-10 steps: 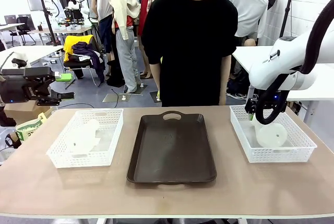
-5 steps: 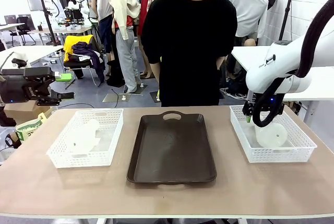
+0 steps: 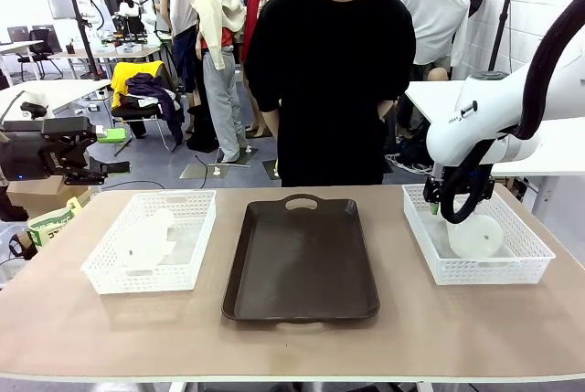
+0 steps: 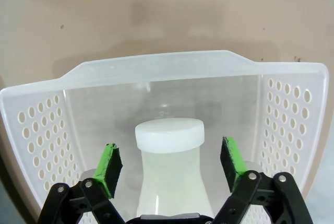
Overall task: Prepare the laboratory tools.
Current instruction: Pick up the Big flask that the person points to.
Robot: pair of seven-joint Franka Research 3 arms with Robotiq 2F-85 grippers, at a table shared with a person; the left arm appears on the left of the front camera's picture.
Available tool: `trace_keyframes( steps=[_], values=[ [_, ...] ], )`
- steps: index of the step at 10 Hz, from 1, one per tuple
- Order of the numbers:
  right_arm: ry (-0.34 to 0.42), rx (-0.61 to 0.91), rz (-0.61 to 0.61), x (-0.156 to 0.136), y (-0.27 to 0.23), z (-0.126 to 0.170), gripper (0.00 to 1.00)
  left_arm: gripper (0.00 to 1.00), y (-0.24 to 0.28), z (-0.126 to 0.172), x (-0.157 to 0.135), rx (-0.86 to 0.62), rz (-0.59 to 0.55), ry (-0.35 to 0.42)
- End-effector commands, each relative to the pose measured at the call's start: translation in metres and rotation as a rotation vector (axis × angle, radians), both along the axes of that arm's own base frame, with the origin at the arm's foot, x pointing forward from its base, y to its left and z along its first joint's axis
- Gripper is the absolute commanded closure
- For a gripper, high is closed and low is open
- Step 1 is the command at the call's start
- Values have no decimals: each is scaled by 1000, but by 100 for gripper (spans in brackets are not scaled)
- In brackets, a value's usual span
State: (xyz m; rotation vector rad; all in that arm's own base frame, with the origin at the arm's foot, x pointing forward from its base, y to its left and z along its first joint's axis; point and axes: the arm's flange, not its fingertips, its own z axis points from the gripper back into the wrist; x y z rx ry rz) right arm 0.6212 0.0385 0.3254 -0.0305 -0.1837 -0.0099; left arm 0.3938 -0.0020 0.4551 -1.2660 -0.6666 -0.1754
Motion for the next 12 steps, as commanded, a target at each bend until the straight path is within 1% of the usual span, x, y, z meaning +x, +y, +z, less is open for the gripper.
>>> trace_keyframes(
  steps=[1,5,6,9,10,11,12],
  values=[
    [14,-56,-28,8,8,-4,23,0,-2,-1,1,-6,10,9],
    [34,-50,-45,10,7,-6,87,0,-2,-1,1,-6,10,9],
    [35,-50,-49,10,7,-6,100,0,-2,-1,1,-6,10,9],
    [30,-44,-75,10,2,-1,100,0,-2,-1,1,-6,10,9],
    [9,-36,-81,6,-1,3,100,0,-2,-1,1,-6,10,9],
    [26,-27,-38,5,0,-2,100,0,-2,-1,1,-6,10,9],
    [26,-27,-38,5,0,-2,100,0,-2,-1,1,-6,10,9]
  ],
)
